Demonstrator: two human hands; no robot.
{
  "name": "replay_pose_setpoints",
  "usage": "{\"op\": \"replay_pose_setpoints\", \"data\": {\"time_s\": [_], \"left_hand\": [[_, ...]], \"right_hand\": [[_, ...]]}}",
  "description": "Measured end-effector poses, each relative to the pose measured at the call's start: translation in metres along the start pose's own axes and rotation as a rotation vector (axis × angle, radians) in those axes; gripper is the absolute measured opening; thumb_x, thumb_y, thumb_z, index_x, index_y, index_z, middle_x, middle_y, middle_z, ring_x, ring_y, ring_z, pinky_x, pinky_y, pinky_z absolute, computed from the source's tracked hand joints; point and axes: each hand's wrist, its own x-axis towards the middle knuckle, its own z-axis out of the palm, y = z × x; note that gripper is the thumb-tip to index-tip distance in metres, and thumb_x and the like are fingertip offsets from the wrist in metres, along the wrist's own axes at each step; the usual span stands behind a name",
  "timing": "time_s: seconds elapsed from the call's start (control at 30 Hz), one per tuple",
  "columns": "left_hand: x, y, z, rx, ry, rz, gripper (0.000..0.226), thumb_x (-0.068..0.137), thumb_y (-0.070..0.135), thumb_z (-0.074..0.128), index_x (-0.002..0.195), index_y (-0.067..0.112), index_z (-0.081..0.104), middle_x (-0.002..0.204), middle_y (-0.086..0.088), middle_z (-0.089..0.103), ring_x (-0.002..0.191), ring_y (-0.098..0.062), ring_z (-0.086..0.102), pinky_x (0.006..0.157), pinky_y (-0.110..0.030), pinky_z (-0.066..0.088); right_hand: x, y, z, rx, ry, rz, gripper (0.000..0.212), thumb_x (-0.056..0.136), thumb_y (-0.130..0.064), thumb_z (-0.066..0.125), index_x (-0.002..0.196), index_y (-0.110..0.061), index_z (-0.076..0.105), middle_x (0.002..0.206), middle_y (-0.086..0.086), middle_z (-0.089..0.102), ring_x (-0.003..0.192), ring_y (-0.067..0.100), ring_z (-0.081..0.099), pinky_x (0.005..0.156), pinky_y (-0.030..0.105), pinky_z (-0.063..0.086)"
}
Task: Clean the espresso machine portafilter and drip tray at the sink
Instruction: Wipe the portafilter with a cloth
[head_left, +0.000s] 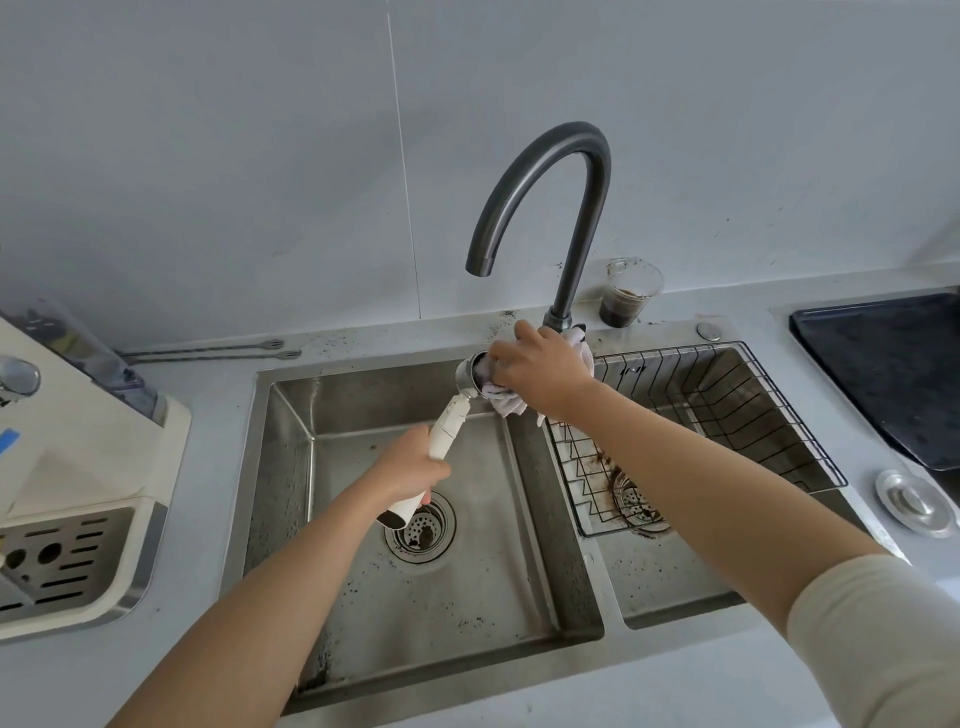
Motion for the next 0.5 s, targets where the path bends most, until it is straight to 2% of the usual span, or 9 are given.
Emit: {"op": "replay_pose_setpoints", "data": {"time_s": [0.07, 0.1, 0.23, 0.3, 0.33, 0.4, 0.43, 0.5], "left_hand": [[0.0, 0.001, -0.004, -0.06, -0.047, -0.01, 0.025, 0.08, -0.002, 0.048, 0.1, 0.011, 0.042, 0.064, -0.005, 0.047, 0.041, -0.017, 0.045, 0.037, -0.018, 0.037], [-0.001, 0.001, -0.006, -0.067, -0.064, -0.008, 0.025, 0.08, -0.003, 0.047, 0.101, 0.011, 0.043, 0.063, -0.005, 0.047, 0.042, -0.017, 0.044, 0.038, -0.019, 0.037], [-0.004, 0.002, -0.005, -0.057, -0.084, 0.009, 0.033, 0.077, -0.004, 0.047, 0.108, 0.008, 0.044, 0.062, -0.005, 0.047, 0.04, -0.017, 0.045, 0.041, -0.021, 0.039], [-0.004, 0.003, -0.002, -0.051, -0.059, 0.012, 0.032, 0.077, -0.003, 0.047, 0.107, 0.007, 0.044, 0.064, -0.005, 0.048, 0.041, -0.017, 0.046, 0.04, -0.02, 0.039], [-0.004, 0.004, 0.0, -0.048, -0.038, 0.011, 0.029, 0.077, -0.003, 0.047, 0.104, 0.008, 0.043, 0.066, -0.005, 0.048, 0.042, -0.016, 0.047, 0.037, -0.018, 0.038], [-0.004, 0.005, 0.004, -0.051, 0.01, 0.011, 0.023, 0.08, -0.002, 0.047, 0.097, 0.011, 0.04, 0.069, -0.004, 0.046, 0.043, -0.016, 0.047, 0.034, -0.017, 0.036], [-0.004, 0.006, 0.006, -0.058, 0.031, 0.014, 0.021, 0.08, -0.002, 0.047, 0.094, 0.012, 0.039, 0.069, -0.004, 0.045, 0.044, -0.017, 0.046, 0.035, -0.018, 0.037], [-0.002, 0.006, 0.01, -0.07, 0.063, 0.026, 0.019, 0.08, -0.002, 0.047, 0.091, 0.01, 0.038, 0.071, -0.004, 0.045, 0.044, -0.019, 0.047, 0.04, -0.023, 0.037]], "right_hand": [[-0.002, 0.002, -0.003, -0.06, 0.024, -0.044, 0.028, 0.048, -0.022, 0.084, 0.071, -0.032, 0.072, 0.087, -0.011, 0.067, 0.073, 0.019, 0.06, 0.056, 0.023, 0.046], [-0.003, 0.004, -0.001, -0.076, -0.004, -0.053, 0.032, 0.042, -0.022, 0.084, 0.069, -0.035, 0.071, 0.084, -0.011, 0.067, 0.067, 0.018, 0.06, 0.052, 0.022, 0.045], [-0.005, 0.013, 0.015, -0.147, 0.031, -0.104, 0.046, 0.046, -0.02, 0.081, 0.088, -0.036, 0.072, 0.086, -0.006, 0.067, 0.066, 0.02, 0.06, 0.05, 0.025, 0.049], [-0.007, 0.009, 0.009, -0.1, 0.045, -0.054, 0.05, 0.053, -0.022, 0.08, 0.1, -0.036, 0.069, 0.094, -0.003, 0.066, 0.074, 0.023, 0.061, 0.056, 0.028, 0.051], [-0.007, 0.007, 0.009, -0.059, 0.036, -0.028, 0.049, 0.065, -0.022, 0.076, 0.111, -0.034, 0.064, 0.107, -0.001, 0.062, 0.087, 0.026, 0.059, 0.065, 0.03, 0.051], [-0.006, -0.002, 0.012, 0.034, -0.052, 0.049, 0.046, 0.087, -0.016, 0.055, 0.131, -0.026, 0.046, 0.131, 0.006, 0.044, 0.114, 0.031, 0.044, 0.086, 0.035, 0.044], [-0.005, -0.005, 0.01, 0.084, -0.089, 0.093, 0.046, 0.09, -0.014, 0.049, 0.134, -0.024, 0.041, 0.134, 0.007, 0.038, 0.118, 0.032, 0.039, 0.089, 0.036, 0.042], [0.001, -0.011, 0.007, 0.159, -0.09, 0.169, 0.042, 0.091, -0.014, 0.049, 0.132, -0.02, 0.042, 0.133, 0.007, 0.036, 0.119, 0.031, 0.038, 0.086, 0.034, 0.042]]}}
